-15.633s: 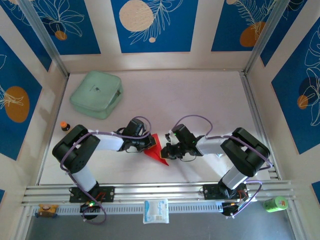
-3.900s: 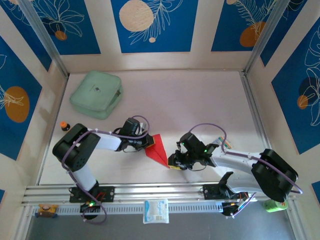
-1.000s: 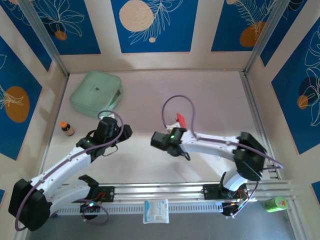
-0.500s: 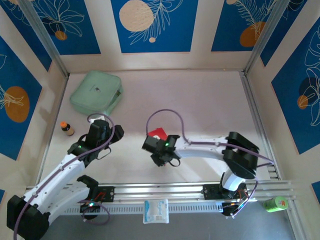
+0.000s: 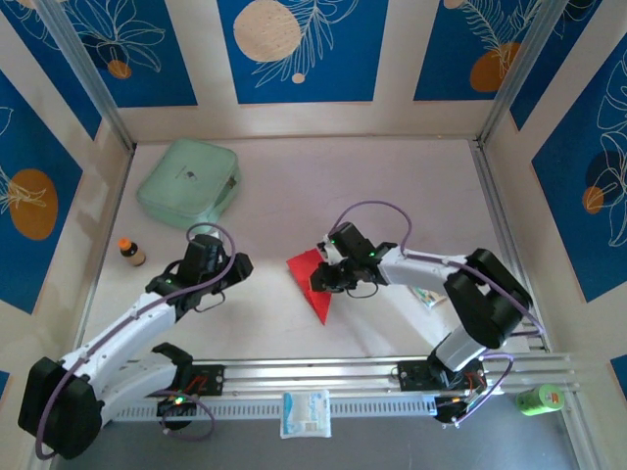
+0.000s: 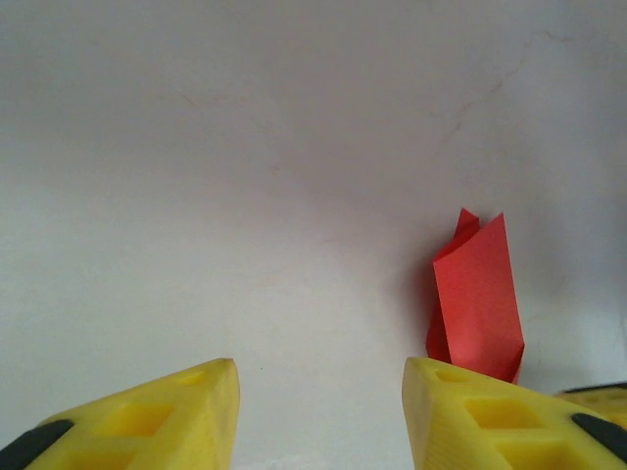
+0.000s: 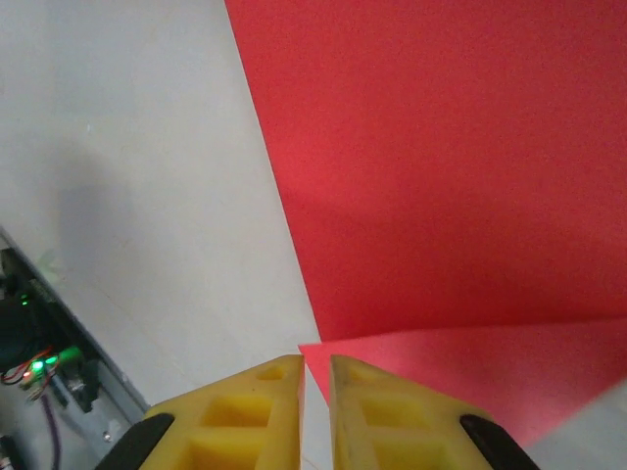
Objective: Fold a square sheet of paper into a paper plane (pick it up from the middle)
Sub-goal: Rotate the paper at the center of the table.
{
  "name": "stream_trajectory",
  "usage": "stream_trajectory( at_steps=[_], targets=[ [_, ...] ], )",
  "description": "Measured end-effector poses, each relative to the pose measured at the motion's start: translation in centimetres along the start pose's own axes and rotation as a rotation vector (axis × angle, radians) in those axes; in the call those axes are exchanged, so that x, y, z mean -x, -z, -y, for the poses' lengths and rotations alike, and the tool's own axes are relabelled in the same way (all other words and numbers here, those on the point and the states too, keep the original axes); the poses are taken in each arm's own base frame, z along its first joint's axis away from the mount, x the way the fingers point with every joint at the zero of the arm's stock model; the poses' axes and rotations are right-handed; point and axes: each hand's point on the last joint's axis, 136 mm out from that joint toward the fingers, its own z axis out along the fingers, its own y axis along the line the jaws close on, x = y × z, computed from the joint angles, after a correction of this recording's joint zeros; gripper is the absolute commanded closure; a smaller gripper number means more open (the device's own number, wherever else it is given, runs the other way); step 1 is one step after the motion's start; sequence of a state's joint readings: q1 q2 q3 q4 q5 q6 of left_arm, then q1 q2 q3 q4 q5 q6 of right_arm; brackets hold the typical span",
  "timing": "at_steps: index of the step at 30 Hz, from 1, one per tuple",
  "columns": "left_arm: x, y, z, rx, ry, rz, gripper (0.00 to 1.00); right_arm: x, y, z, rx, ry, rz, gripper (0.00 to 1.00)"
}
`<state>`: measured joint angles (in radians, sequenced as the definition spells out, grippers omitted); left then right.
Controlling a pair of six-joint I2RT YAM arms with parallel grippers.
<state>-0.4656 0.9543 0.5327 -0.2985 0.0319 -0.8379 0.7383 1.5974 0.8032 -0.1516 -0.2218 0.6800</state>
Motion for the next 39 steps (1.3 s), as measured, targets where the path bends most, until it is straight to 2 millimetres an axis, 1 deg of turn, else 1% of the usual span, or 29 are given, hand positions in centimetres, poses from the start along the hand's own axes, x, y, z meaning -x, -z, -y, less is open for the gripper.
stream_trajectory(
  at_steps=[5,8,12,14,17,21,23,25,28,30,32,34,36,39],
  targets=[
    [-0.5,-0.4,0.6,-0.035,0.002,-0.034,0.51,-0.3,-1.6,0.8,-0.006,-0.068,-0.038,0.86],
    [-0.8,-0.5,0.8,-0.051,0.002,-0.049,0.51,-0.2,-2.0,1.2,-0.014,-0.132,-0.036,0.86],
    [-1.3,-0.8,1.1,-0.077,0.008,-0.068,0.51,-0.3,-2.5,2.3,-0.046,-0.258,-0.018,0.86],
    [-1.5,-1.1,1.4,-0.093,0.012,-0.082,0.51,-0.4,-2.8,2.4,-0.033,-0.316,-0.006,0.86],
    [-1.7,-1.6,2.1,-0.124,0.023,-0.108,0.52,-0.3,-3.0,2.2,-0.003,-0.413,0.039,0.87],
    [-2.3,-2.6,2.9,-0.166,0.043,-0.157,0.54,-0.5,-3.2,1.8,0.032,-0.576,0.151,0.88],
    [-2.8,-3.2,3.1,-0.176,0.051,-0.189,0.56,-1.1,-3.6,1.2,0.028,-0.656,0.195,0.89],
    [-3.3,-3.7,3.2,-0.184,0.059,-0.221,0.58,-1.7,-4.1,0.3,0.030,-0.721,0.232,0.88],
    [-3.8,-4.2,3.7,-0.205,0.070,-0.259,0.63,-2.5,-4.5,-0.7,0.029,-0.758,0.265,0.85],
    [-4.0,-4.5,4.1,-0.223,0.072,-0.279,0.69,-2.5,-4.2,-0.8,0.009,-0.760,0.275,0.84],
    [-4.2,-4.6,4.6,-0.239,0.069,-0.297,0.73,-2.2,-3.5,-0.6,-0.002,-0.748,0.287,0.84],
    [-4.6,-4.9,5.3,-0.264,0.060,-0.319,0.79,-1.7,-2.4,-0.2,-0.020,-0.719,0.297,0.85],
    [-5.1,-5.3,5.9,-0.276,0.052,-0.346,0.83,-1.0,-1.3,0.3,-0.040,-0.680,0.304,0.85],
    [-6.2,-6.2,7.3,-0.300,0.026,-0.398,0.86,-0.3,0.4,0.9,-0.063,-0.609,0.314,0.85]
  ],
)
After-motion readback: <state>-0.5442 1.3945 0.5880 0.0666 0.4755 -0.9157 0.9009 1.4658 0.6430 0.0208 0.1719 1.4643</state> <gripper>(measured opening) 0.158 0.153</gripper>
